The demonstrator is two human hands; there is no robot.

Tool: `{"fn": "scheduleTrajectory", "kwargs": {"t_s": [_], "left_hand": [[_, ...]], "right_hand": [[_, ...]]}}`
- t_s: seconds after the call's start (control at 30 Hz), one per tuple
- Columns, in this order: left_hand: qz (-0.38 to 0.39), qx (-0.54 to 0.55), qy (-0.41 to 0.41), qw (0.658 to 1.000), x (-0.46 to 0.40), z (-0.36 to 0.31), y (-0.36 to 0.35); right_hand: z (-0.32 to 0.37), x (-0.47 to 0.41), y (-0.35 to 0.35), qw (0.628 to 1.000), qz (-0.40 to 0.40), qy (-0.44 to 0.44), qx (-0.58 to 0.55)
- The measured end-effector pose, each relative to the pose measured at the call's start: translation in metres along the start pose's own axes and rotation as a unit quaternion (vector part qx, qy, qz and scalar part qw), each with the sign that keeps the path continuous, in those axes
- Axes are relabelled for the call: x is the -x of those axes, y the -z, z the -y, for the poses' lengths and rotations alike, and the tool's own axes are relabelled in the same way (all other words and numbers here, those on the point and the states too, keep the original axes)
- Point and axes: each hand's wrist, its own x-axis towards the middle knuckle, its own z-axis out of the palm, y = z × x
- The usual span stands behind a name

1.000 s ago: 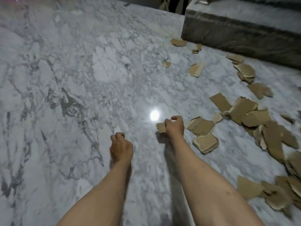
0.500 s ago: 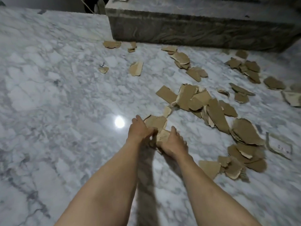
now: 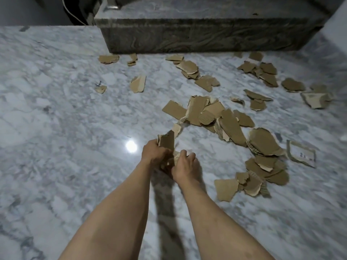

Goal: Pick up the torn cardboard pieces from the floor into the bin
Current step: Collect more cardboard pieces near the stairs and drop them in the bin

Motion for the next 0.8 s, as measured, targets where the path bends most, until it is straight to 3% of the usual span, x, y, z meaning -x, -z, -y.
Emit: {"fn": "scheduleTrajectory", "kwargs": {"t_s": [0.13, 0.3, 0.47, 0.63, 0.7, 0.8], "left_hand": [[0.007, 0.06, 0.027, 0.998, 0.015, 0.006, 0.002], [0.013, 0.087, 0.024, 0.996, 0.035, 0.016, 0.004], [0.045, 0.089, 0.025, 0.995, 0.045, 0.017, 0.001], [0.096, 0.168, 0.016, 0.981, 0.069, -0.012, -0.022], [0.147, 0.17, 0.001, 0.974, 0.081, -0.023, -0.043], [0.216, 0.05, -0.074, 0.972, 0.096, -0.032, -0.085]], "right_hand": [[-0.004, 0.002, -0.003, 1.0, -0.011, -0.003, 0.019], [-0.015, 0.007, 0.009, 0.995, 0.048, -0.059, -0.058], [-0.034, 0.016, 0.02, 0.988, 0.051, -0.102, -0.107], [-0.095, 0.01, 0.067, 0.914, -0.06, -0.142, -0.375], [-0.132, 0.008, 0.092, 0.889, -0.109, -0.161, -0.414], [-0.184, 0.013, 0.115, 0.891, -0.07, -0.181, -0.411]]}}
